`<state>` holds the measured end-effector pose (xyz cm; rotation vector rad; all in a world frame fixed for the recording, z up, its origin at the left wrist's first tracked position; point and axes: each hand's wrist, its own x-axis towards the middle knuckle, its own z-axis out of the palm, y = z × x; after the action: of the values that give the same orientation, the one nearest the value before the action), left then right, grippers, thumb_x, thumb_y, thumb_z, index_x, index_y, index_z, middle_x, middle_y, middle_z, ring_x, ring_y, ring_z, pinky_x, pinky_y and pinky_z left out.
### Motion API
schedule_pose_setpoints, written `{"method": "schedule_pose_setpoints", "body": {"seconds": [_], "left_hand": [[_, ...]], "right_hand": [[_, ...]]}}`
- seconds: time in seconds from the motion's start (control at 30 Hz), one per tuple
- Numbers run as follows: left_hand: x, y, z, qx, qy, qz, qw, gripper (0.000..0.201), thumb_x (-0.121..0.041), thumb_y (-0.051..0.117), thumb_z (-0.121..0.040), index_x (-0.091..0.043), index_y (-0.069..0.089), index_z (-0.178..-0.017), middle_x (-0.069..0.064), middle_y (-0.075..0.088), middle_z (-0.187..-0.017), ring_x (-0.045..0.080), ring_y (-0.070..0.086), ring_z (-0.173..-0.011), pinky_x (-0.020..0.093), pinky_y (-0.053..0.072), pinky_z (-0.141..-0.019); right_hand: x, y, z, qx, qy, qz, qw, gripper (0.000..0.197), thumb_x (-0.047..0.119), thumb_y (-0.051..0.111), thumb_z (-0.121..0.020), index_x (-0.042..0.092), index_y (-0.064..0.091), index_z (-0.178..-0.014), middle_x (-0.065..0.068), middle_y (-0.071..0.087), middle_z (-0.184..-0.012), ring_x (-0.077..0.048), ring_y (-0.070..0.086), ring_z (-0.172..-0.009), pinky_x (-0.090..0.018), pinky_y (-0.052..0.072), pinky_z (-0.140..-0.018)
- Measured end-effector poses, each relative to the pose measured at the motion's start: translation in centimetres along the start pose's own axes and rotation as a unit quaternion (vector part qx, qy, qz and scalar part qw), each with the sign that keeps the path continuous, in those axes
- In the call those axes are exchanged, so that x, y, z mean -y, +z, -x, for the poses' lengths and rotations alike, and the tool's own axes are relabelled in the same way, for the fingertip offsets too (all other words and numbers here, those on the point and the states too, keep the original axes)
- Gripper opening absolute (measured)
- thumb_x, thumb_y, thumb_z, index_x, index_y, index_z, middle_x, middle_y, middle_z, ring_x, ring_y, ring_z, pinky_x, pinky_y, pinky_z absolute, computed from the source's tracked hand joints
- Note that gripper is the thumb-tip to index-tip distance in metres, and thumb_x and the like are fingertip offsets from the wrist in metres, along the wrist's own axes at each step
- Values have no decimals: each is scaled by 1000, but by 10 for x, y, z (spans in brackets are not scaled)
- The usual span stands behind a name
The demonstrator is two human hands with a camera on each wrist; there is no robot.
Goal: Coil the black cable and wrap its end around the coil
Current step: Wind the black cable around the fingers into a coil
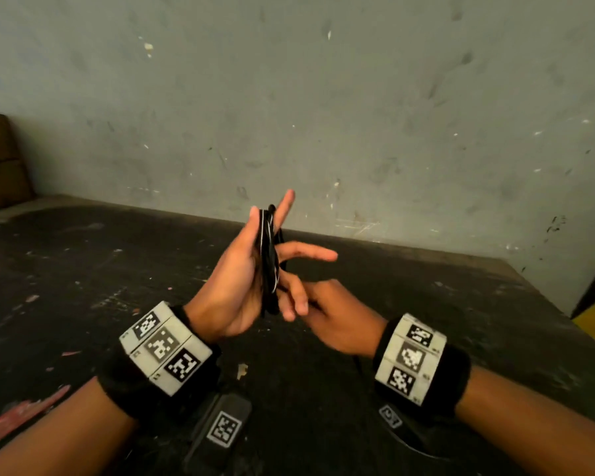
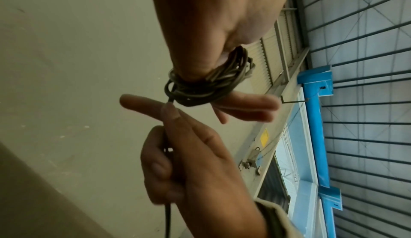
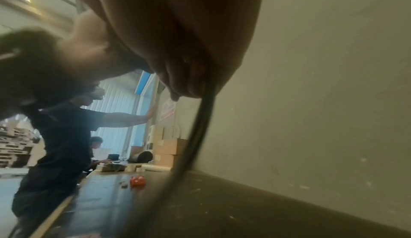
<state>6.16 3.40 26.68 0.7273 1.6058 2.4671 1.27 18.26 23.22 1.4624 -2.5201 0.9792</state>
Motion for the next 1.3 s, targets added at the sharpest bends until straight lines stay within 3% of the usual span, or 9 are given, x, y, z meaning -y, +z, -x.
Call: {"method": "schedule_pose_setpoints", "body": {"seconds": [0.3,0.43,0.5,0.63,0.77,0.83,1.0,1.13,1.3], "left_hand": [[8,-13,-11,-99,15,-40,994,50,-59,10,-92,-54,15,-141,15,63,-125,32,72,-71,39,61,-55],[16,-14,-11,-118,1,-187,975,53,-60,9,-88,-56,10,-141,12,65,-119,28,72,-68,41,60,-56],[22,-16,-9,-118,-3,-278,953,55,-65,10,-82,-61,11,-137,9,67,-114,27,69,-66,39,56,-57],[30,-18,2,-89,-58,-383,917,45,-64,9,-86,-69,11,-131,10,71,-84,31,67,-65,38,55,-56],[32,-9,13,-21,-141,-402,904,69,-62,4,-87,-25,56,-111,5,67,-53,13,52,-35,26,40,-40],[32,-4,18,8,-168,-384,908,74,-59,1,-88,-15,60,-80,4,61,-41,9,43,-30,22,34,-39],[38,-11,26,45,-143,-264,953,97,-71,13,-81,11,53,-114,17,56,-51,12,40,-29,16,27,-31],[32,-10,31,67,-114,-146,980,68,-61,13,-87,-28,52,-132,3,46,-40,9,35,-26,28,17,-33],[24,-9,31,68,-92,-25,993,71,-58,17,-89,-10,66,-108,-7,31,-32,6,26,-23,28,7,-32]], "right_hand": [[14,21,5,59,21,62,996,21,22,45,-96,8,61,-97,-13,66,-93,-27,64,-84,-50,52,-76],[29,3,8,101,-6,99,990,23,19,44,-98,11,62,-109,1,58,-123,-11,58,-103,-23,44,-85],[36,-10,9,131,-1,143,981,19,21,46,-98,11,62,-97,10,56,-84,1,49,-64,-27,39,-65],[53,-38,7,184,-17,197,963,16,23,50,-96,21,65,-98,20,46,-66,11,47,-56,-11,34,-58],[62,-66,-3,178,-50,213,959,15,25,54,-94,18,67,-89,12,56,-63,0,53,-54,-19,42,-55],[60,-79,-9,156,-59,219,961,17,28,57,-92,16,66,-85,12,53,-60,-2,49,-51,-18,38,-52],[45,-88,-13,107,-66,123,984,21,30,63,-87,10,66,-79,1,57,-58,-9,45,-47,-17,33,-46],[32,-75,-11,25,-56,-23,998,17,28,66,-84,13,58,-83,-7,52,-59,-13,43,-50,-25,36,-48],[19,-46,-9,-45,-52,-163,984,24,25,56,-92,4,67,-94,-21,65,-77,-18,60,-71,-25,51,-67]]}}
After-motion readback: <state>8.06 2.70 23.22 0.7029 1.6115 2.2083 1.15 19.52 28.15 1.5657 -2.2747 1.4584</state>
